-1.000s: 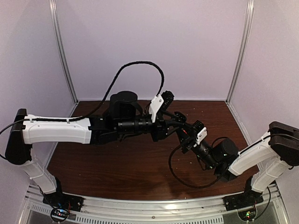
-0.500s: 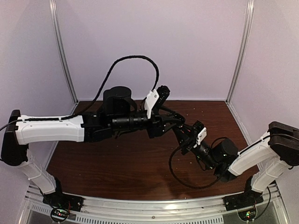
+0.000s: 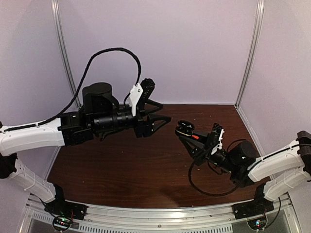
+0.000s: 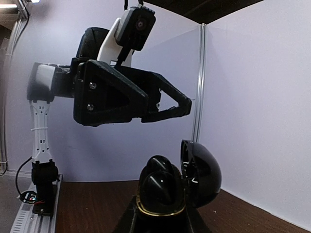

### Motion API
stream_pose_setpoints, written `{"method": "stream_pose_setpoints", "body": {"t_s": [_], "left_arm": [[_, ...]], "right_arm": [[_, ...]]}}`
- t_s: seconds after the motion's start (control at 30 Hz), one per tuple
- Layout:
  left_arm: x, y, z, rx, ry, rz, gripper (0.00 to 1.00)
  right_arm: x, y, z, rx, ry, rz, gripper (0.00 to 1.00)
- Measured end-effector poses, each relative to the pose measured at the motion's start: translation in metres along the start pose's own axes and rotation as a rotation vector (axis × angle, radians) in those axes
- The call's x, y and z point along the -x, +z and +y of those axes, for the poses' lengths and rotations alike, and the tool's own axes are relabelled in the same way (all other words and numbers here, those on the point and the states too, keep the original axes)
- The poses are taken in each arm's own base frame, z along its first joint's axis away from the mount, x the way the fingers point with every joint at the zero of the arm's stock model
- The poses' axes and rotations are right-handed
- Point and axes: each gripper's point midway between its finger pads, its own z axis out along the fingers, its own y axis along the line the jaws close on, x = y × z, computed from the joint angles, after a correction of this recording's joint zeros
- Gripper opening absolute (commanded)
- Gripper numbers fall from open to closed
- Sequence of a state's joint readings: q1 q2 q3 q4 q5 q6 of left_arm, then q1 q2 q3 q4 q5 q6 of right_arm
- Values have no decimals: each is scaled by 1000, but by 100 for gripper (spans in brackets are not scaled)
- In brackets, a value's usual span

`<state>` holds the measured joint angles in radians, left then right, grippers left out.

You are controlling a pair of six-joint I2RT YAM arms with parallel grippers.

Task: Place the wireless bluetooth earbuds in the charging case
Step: Adjust the right earbud in the right side groove of the charging case.

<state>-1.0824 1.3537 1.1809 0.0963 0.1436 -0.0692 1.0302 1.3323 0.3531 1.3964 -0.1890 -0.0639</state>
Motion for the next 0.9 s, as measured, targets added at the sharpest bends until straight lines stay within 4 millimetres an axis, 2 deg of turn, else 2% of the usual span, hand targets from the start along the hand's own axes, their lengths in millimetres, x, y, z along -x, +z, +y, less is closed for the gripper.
{"method": "stream_pose_setpoints", "body": {"t_s": [0.13, 0.23, 0.3, 0.57, 0.73, 0.9], "left_arm": [[-17, -4, -2, -16, 2, 50, 76], [-28, -5, -13, -79, 3, 75, 87], [-30, -6, -21, -121, 6, 77, 90], [-34, -5, -47, -281, -6, 70, 92], [-49, 6, -51, -312, -33, 110, 92], [-52, 16, -50, -311, -59, 123, 92]], "right_arm": [[10, -5, 17, 117, 56, 22, 0], [8, -10, 28, 184, 85, 59, 0], [2, -12, 34, 219, 106, 94, 0], [-19, -18, 46, 277, 149, 190, 0], [-25, -18, 49, 291, 159, 211, 0], [-31, -19, 49, 294, 164, 233, 0]]}}
